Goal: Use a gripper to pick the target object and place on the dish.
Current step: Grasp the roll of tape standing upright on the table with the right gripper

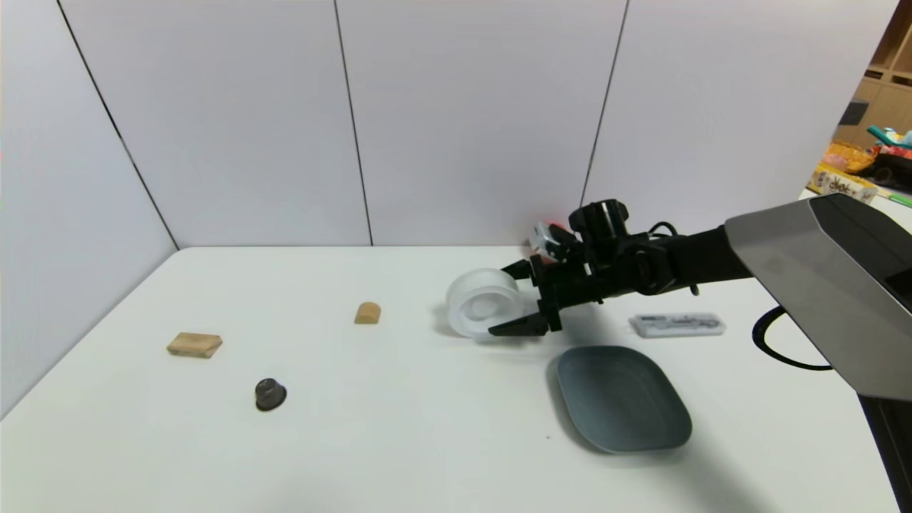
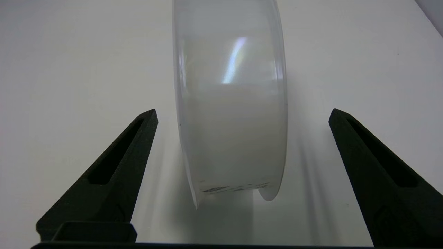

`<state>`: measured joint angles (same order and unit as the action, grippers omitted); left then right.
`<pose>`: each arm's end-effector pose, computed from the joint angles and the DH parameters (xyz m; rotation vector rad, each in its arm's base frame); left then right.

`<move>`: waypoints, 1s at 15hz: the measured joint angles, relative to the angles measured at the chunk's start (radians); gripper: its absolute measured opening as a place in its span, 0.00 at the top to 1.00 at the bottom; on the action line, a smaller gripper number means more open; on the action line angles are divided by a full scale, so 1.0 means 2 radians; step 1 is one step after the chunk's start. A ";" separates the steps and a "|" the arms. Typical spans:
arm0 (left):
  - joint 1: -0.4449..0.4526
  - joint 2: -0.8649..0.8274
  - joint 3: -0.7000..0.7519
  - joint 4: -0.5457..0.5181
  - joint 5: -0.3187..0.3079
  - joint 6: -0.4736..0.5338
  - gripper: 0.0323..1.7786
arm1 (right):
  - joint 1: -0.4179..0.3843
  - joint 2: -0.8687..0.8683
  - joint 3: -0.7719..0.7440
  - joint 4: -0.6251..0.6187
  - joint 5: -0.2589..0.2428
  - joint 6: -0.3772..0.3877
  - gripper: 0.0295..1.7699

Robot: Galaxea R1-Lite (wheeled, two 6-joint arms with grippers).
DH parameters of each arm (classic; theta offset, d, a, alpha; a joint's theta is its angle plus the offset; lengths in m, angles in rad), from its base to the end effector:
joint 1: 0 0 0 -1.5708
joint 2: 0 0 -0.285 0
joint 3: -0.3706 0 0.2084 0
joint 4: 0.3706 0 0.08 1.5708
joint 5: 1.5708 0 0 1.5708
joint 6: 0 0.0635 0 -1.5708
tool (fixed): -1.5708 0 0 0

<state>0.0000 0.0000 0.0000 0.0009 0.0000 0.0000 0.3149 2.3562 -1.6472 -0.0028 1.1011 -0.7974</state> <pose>0.0528 0.0000 0.0753 0.0000 0.0009 0.0000 0.4397 0.2028 0.0618 -0.3434 0.1276 1.5240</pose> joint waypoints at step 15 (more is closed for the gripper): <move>0.000 0.000 0.000 0.000 0.000 0.000 0.05 | 0.005 0.020 -0.024 -0.005 0.001 0.003 0.69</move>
<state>0.0000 0.0000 0.0000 0.0009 0.0000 0.0000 0.3251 2.3953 -1.6957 -0.0119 1.1026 -0.7921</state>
